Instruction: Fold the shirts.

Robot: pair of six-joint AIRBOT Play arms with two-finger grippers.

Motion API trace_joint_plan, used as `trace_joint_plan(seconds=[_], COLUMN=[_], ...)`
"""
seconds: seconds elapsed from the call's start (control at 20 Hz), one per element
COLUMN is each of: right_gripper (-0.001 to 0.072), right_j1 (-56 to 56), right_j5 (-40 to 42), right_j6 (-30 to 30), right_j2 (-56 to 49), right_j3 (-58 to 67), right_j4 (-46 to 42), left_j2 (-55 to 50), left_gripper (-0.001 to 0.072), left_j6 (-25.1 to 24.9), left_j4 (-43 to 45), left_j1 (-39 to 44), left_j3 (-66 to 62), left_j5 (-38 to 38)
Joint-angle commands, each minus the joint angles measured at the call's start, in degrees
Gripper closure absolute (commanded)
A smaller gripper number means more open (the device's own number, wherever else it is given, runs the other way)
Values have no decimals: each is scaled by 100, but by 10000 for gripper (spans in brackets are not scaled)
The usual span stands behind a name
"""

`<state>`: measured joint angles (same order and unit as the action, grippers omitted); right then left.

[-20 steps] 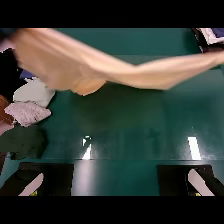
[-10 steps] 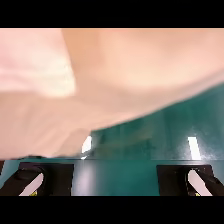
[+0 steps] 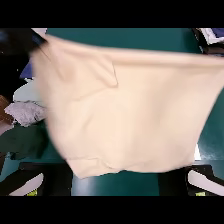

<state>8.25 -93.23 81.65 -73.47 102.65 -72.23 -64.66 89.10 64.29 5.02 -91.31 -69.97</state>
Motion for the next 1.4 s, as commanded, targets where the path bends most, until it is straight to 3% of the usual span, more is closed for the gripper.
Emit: trace_joint_plan(seconds=[0.0, 0.3, 0.45, 0.6, 0.75, 0.85, 1.25, 1.3, 1.35], right_gripper=[697, 696, 697, 697, 697, 697, 695, 639, 386], right_j1=[-365, -503, -505, -503, -507, -522, -848, -861, -861], right_j5=[-131, 984, 1384, 1449, 1456, 1569, 2369, 2288, 2135], right_j6=[0, 151, 190, 184, 136, 35, 39, 39, 39], right_j2=[-1303, -3016, -3270, -3211, -2837, -2551, -1832, -1827, -1827], right_j3=[-505, 398, 1075, 1403, 734, -9, -2129, -2175, -2168], right_j4=[7, 66, 66, 46, 46, 46, 72, 72, 70], left_j2=[-1394, -2723, -2889, -2909, -2907, -2900, -2872, -2872, -2859], left_gripper=[685, 686, 686, 686, 687, 688, 683, 547, 245], left_j6=[-264, -409, -734, -857, -962, -1364, -1318, -1178, -1086], left_j4=[-68, -74, -52, -48, -48, -44, -22, -15, -11], left_j1=[-4, -7, -70, -391, -721, -697, -608, -623, -634], left_j3=[584, 479, -20, -407, -407, -162, 1467, 1491, 1488], left_j5=[48, 2430, 2782, 2282, 925, 278, 190, 175, 140])
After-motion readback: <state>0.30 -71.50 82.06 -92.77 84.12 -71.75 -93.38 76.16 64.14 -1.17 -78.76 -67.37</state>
